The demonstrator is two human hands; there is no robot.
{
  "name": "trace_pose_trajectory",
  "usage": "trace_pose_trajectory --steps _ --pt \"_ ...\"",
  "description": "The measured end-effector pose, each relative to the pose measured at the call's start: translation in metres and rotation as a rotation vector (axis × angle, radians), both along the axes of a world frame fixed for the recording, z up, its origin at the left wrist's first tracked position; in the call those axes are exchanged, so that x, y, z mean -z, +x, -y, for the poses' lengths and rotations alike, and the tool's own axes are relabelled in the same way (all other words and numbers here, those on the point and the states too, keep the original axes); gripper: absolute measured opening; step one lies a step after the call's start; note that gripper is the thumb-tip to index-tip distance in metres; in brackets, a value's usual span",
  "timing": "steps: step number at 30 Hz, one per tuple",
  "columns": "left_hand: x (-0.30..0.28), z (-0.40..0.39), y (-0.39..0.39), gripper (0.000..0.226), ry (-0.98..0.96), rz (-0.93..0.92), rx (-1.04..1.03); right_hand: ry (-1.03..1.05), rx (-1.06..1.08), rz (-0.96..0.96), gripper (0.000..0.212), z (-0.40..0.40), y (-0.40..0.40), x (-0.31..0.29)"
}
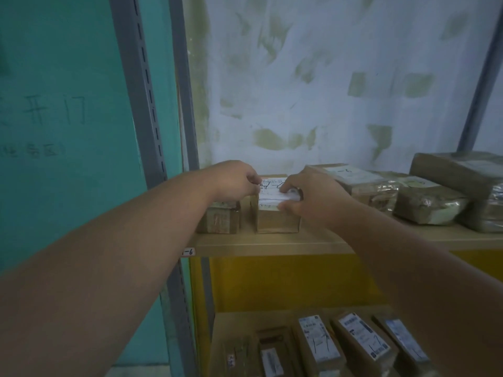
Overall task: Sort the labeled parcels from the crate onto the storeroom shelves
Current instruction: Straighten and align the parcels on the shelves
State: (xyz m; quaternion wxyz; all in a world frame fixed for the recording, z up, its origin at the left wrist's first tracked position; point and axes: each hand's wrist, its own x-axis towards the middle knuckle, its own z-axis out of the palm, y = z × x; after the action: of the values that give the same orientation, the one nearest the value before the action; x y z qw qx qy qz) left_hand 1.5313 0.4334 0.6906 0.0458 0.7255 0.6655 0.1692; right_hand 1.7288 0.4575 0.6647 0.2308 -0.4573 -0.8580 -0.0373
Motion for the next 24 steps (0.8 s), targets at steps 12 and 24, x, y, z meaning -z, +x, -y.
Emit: trace_pose_trajectory --steps 12,24 --pt "-0.006 -0.003 0.023 0.033 0.142 0.018 0.039 0.016 0.040 -0.065 0.036 0.007 0.058 -0.016" --pt "-0.026 -0.056 0.124 0.041 0.054 -0.081 0.102 -0.125 0.163 0.047 0.050 -0.042 0.166 -0.028"
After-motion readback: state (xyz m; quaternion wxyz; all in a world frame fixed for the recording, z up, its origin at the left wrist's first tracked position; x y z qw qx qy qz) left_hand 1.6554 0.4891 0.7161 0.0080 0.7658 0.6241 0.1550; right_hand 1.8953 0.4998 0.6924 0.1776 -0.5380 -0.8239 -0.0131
